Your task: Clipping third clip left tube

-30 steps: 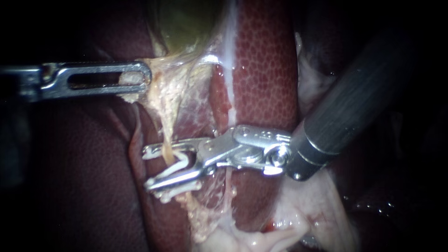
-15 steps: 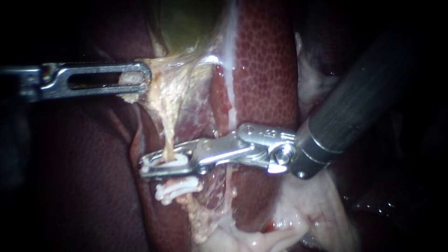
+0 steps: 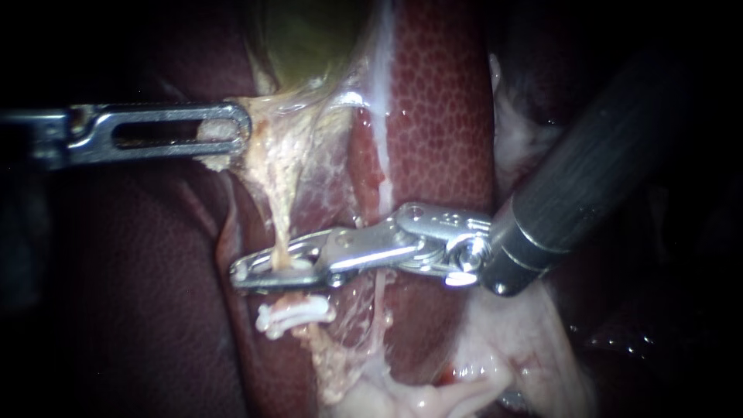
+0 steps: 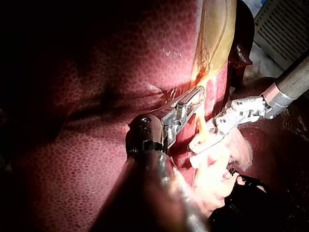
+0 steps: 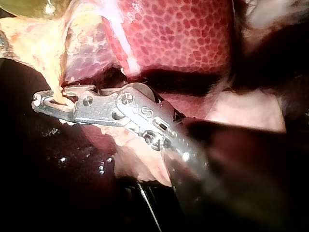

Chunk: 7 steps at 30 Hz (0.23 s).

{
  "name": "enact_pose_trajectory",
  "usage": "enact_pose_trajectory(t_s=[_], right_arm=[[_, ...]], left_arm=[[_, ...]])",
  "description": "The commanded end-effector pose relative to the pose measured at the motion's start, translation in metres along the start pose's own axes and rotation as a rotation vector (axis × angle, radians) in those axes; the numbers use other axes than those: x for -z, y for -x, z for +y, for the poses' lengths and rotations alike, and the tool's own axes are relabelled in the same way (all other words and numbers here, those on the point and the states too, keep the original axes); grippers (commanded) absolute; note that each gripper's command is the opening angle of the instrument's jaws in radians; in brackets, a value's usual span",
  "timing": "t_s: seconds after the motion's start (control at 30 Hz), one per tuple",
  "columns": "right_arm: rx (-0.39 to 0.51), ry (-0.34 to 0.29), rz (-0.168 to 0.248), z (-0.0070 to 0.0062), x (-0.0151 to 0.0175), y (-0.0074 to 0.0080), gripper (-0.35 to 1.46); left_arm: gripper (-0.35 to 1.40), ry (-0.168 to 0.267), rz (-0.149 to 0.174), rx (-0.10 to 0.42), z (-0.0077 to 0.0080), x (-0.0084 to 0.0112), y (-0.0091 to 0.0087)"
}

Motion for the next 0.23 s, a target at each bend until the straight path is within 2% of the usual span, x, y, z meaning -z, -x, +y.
enact_pose_trajectory(t_s=[0.03,0.23], right_arm=[[0.001,0.001,0.001,0.0000,0.0000,0.0000,-0.35],[0.001,0.000,0.000,0.0000,0.0001,0.0000,-0.35]], left_arm=[[-0.13,0.000,0.000,0.000,0.0000,0.0000,0.0000],[-0.13,0.000,0.000,0.000,0.0000,0.0000,0.0000]])
